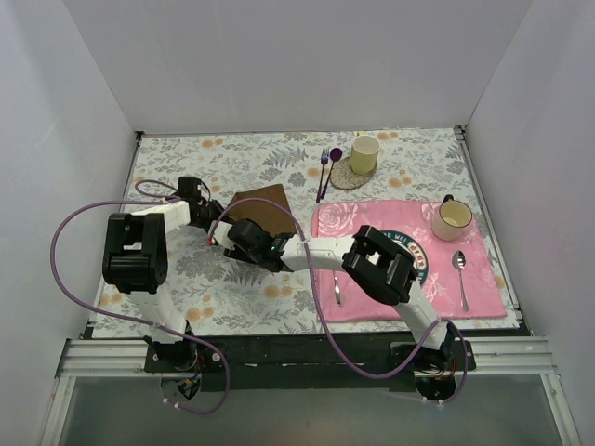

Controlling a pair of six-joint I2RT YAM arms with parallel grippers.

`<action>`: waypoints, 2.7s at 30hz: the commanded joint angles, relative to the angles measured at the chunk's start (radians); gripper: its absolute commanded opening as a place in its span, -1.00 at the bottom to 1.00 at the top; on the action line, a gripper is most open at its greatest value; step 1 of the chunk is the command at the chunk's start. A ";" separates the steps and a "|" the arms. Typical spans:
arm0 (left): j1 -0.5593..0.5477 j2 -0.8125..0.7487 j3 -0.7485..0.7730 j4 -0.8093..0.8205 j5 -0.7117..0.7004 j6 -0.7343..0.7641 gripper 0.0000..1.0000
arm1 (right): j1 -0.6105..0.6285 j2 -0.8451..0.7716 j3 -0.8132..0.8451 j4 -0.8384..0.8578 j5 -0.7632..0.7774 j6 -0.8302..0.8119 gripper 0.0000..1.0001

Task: Fold the napkin, place the utensils inside, and roll it up
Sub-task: Roll the napkin with the utensil

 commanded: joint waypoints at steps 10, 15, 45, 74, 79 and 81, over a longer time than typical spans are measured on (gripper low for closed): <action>0.075 0.047 -0.013 -0.069 0.019 0.023 -0.80 | -0.010 0.141 0.149 -0.094 -0.040 -0.023 -0.96; 0.075 -0.026 0.007 -0.095 -0.102 0.038 -0.09 | -0.079 0.213 0.295 -0.298 -0.342 0.121 -0.97; 0.008 -0.224 -0.135 -0.064 -0.156 -0.064 0.62 | -0.347 0.291 -0.100 0.609 -1.278 1.406 -0.97; -0.072 -0.098 -0.068 -0.075 -0.371 0.015 -0.61 | -0.347 0.118 -0.248 0.440 -1.042 1.187 -0.46; -0.072 -0.106 -0.071 -0.077 -0.337 0.022 -0.79 | -0.332 -0.007 -0.171 0.159 -0.860 0.796 -0.16; -0.072 -0.102 -0.062 -0.086 -0.323 0.029 -0.84 | -0.317 -0.035 -0.139 0.039 -0.789 0.703 -0.05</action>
